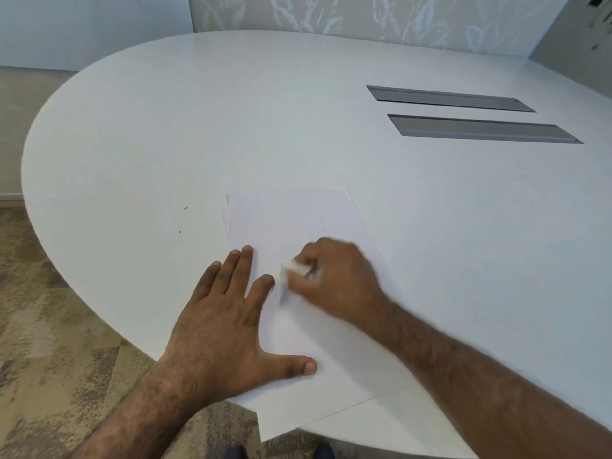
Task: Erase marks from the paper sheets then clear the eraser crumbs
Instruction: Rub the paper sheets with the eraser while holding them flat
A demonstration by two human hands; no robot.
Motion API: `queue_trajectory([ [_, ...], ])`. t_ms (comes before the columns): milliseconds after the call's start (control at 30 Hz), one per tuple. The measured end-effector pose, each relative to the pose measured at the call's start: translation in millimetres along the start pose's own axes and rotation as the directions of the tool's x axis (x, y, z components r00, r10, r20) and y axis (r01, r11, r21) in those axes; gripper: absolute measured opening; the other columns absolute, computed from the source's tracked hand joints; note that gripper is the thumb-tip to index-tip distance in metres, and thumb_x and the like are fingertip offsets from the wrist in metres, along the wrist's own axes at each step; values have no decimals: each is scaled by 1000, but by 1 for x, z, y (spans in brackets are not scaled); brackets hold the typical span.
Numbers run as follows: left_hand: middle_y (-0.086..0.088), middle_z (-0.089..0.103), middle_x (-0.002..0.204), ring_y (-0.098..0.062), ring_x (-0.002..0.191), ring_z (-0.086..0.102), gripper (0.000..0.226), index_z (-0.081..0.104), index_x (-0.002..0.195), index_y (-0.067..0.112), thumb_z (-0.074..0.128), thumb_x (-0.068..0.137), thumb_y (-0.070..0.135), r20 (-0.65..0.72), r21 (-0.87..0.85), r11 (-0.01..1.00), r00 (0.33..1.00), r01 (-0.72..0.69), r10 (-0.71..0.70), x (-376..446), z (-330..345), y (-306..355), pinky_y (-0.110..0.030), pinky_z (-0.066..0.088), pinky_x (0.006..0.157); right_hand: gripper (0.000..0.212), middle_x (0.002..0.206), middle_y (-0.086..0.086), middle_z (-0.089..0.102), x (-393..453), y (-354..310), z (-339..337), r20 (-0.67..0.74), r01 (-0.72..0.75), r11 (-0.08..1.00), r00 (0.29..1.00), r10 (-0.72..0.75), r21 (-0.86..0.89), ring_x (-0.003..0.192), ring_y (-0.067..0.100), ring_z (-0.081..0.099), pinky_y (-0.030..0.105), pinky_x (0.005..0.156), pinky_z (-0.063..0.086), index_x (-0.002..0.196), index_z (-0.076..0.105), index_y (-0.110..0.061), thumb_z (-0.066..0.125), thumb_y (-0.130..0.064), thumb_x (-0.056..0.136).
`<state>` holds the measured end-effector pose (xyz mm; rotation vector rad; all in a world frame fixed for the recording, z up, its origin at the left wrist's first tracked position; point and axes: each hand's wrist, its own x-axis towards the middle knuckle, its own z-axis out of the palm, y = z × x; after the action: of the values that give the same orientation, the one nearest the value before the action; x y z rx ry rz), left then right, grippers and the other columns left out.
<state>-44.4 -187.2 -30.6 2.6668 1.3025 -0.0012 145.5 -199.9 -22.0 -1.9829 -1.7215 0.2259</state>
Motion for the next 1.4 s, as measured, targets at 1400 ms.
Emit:
queue_trajectory([
  [1400, -5, -31, 160, -16, 146, -31, 133, 10, 154, 37, 12, 44, 111, -29, -34, 999, 1000, -1, 0, 1, 3, -1, -42, -11, 122, 14, 89, -8, 68, 63, 73, -43, -71, -230, 973, 970, 231, 32, 88, 16, 64, 36, 81, 53, 78, 69, -25, 69, -39, 74],
])
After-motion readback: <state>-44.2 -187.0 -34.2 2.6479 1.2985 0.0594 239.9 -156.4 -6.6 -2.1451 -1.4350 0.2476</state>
